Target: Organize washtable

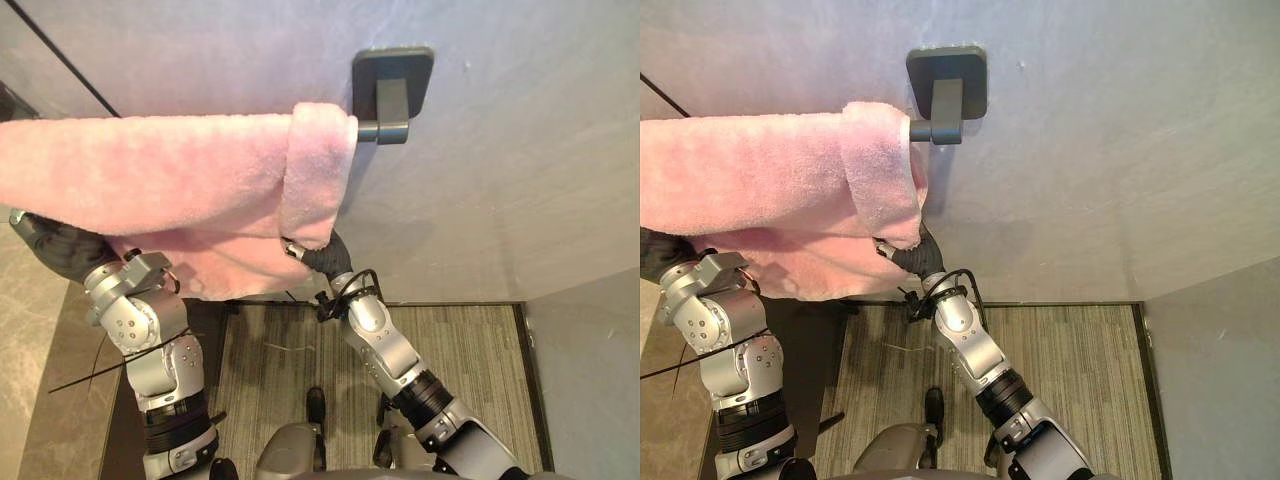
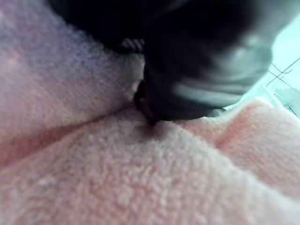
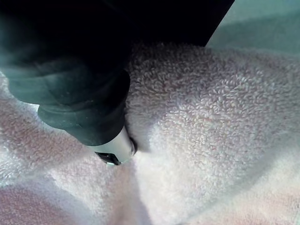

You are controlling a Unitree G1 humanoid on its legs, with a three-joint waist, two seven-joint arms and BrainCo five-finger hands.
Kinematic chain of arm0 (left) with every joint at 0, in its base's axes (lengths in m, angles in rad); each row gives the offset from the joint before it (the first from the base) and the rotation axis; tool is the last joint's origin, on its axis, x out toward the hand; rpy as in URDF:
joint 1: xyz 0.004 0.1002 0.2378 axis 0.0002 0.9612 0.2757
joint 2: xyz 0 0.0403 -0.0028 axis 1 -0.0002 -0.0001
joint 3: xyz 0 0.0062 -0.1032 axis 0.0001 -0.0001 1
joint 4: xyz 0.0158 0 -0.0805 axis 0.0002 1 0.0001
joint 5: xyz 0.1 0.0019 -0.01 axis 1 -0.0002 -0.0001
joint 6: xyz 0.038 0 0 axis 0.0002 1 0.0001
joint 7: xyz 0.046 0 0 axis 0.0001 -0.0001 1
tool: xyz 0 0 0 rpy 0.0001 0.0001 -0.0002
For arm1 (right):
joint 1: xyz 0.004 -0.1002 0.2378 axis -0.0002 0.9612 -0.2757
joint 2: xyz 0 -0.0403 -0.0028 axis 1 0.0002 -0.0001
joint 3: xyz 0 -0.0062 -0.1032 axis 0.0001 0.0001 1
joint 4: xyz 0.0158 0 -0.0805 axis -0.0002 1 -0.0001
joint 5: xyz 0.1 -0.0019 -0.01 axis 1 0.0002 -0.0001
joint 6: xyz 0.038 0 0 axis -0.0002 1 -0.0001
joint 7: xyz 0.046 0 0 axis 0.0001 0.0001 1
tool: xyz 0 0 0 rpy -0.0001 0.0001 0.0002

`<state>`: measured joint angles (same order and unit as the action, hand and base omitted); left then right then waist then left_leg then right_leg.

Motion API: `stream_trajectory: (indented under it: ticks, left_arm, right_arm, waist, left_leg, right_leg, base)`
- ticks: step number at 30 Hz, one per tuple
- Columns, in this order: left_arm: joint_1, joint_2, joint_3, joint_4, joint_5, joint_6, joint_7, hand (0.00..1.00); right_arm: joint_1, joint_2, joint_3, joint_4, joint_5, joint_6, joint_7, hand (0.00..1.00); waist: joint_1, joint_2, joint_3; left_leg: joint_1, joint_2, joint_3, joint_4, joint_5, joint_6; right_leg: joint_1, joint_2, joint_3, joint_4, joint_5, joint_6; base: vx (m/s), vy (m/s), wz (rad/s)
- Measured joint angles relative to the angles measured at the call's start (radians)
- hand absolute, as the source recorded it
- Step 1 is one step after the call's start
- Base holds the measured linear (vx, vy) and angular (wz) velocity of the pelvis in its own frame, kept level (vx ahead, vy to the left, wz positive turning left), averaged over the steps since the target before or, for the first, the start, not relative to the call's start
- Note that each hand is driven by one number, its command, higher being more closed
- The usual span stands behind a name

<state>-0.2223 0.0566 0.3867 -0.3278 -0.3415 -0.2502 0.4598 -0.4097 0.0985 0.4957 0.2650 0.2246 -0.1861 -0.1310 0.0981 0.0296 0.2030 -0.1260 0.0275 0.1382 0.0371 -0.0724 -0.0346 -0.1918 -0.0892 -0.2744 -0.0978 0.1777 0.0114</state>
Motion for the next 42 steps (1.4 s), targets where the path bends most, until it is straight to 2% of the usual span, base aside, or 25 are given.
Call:
stream_trajectory:
  ticks: [4, 5, 11, 20, 24, 31, 32, 35, 38, 41, 42]
  left_arm:
    - [0.005, 0.000, -0.001, 0.000, 0.000, 0.000, -0.003, 1.00]
    - [0.007, 0.000, -0.001, 0.000, 0.000, 0.000, -0.004, 0.00]
    - [0.018, 0.000, -0.002, 0.000, 0.000, 0.001, -0.039, 0.00]
    - [0.138, -0.017, -0.006, 0.006, -0.003, 0.008, -0.094, 0.00]
    - [0.248, -0.057, -0.039, 0.032, -0.022, 0.031, -0.157, 0.00]
    - [0.423, -0.094, -0.142, 0.129, -0.023, 0.058, -0.265, 0.00]
    - [0.463, -0.095, -0.159, 0.167, -0.022, 0.068, -0.298, 0.00]
    - [0.510, -0.093, -0.169, 0.222, -0.022, 0.072, -0.332, 0.00]
    - [0.565, -0.088, -0.227, 0.328, -0.022, 0.086, -0.376, 0.00]
    - [0.631, -0.060, -0.354, 0.431, -0.049, 0.107, -0.432, 0.00]
    - [0.665, -0.035, -0.431, 0.458, -0.076, 0.125, -0.469, 0.00]
  right_arm:
    - [0.004, 0.000, -0.007, 0.000, 0.000, 0.000, 0.000, 0.00]
    - [0.006, -0.001, -0.009, 0.000, 0.000, 0.000, 0.000, 0.00]
    - [0.036, -0.001, -0.025, 0.000, 0.000, 0.000, 0.004, 0.00]
    - [0.140, -0.024, -0.079, -0.004, -0.004, 0.004, 0.028, 0.00]
    - [0.199, -0.051, -0.109, -0.006, -0.013, 0.019, 0.051, 0.00]
    - [0.318, -0.096, -0.199, -0.009, -0.024, 0.019, 0.093, 0.00]
    - [0.371, -0.118, -0.227, -0.006, -0.032, 0.019, 0.110, 0.00]
    - [0.433, -0.138, -0.247, 0.000, -0.040, 0.019, 0.131, 0.00]
    - [0.522, -0.177, -0.255, 0.029, -0.062, 0.020, 0.159, 0.00]
    - [0.596, -0.187, -0.249, 0.071, -0.085, 0.042, 0.182, 0.00]
    - [0.628, -0.196, -0.241, 0.071, -0.091, 0.042, 0.201, 0.00]
  waist:
    - [-0.001, 0.000, 0.000]
    - [-0.001, 0.000, 0.000]
    - [-0.003, -0.001, 0.007]
    - [-0.005, -0.003, 0.023]
    - [-0.005, -0.003, 0.024]
    - [-0.005, -0.006, 0.023]
    - [-0.006, -0.009, 0.022]
    - [-0.006, -0.017, 0.017]
    - [-0.011, -0.027, 0.010]
    - [-0.029, -0.036, -0.010]
    - [-0.031, -0.041, -0.028]
  left_leg:
    - [0.001, 0.000, 0.000, -0.002, 0.000, 0.000]
    - [0.001, 0.000, 0.000, -0.002, 0.000, 0.000]
    - [0.001, 0.000, 0.000, -0.003, 0.000, 0.000]
    - [0.001, 0.000, 0.007, -0.003, 0.000, 0.000]
    - [0.001, 0.000, 0.007, -0.004, 0.000, 0.000]
    - [0.019, 0.003, 0.011, -0.005, -0.001, 0.001]
    - [0.027, 0.003, 0.013, -0.006, -0.005, 0.005]
    - [0.030, 0.003, 0.017, -0.004, -0.007, 0.007]
    - [0.040, 0.004, 0.015, -0.001, -0.007, 0.008]
    - [0.071, 0.005, 0.013, -0.001, -0.010, 0.007]
    - [0.077, 0.005, 0.013, 0.001, -0.012, 0.007]
  right_leg:
    - [0.000, 0.000, 0.000, 0.000, 0.000, 0.000]
    - [0.000, 0.000, 0.000, 0.000, 0.000, 0.000]
    - [0.000, 0.000, 0.001, 0.000, 0.000, 0.000]
    - [-0.001, 0.000, 0.005, 0.000, 0.000, 0.000]
    - [-0.001, 0.000, 0.005, 0.000, 0.000, 0.000]
    - [0.020, 0.002, 0.009, 0.000, -0.001, 0.001]
    - [0.031, 0.001, 0.011, 0.000, -0.007, 0.010]
    - [0.032, 0.002, 0.023, 0.000, -0.009, 0.013]
    - [0.043, 0.003, 0.025, 0.000, -0.010, 0.013]
    - [0.077, 0.003, 0.026, 0.000, -0.016, 0.021]
    - [0.081, 0.002, 0.029, 0.000, -0.017, 0.023]
  base:
    - [0.00, 0.000, 0.00]
    - [0.00, 0.000, 0.00]
    - [0.00, 0.000, 0.00]
    - [0.00, 0.000, 0.00]
    - [0.00, 0.000, 0.00]
    - [0.00, 0.000, 0.00]
    - [0.00, 0.000, 0.00]
    - [-0.01, 0.011, -0.07]
    - [0.01, 0.008, 0.01]
    - [0.01, 0.027, 0.03]
    - [0.00, 0.023, -0.06]
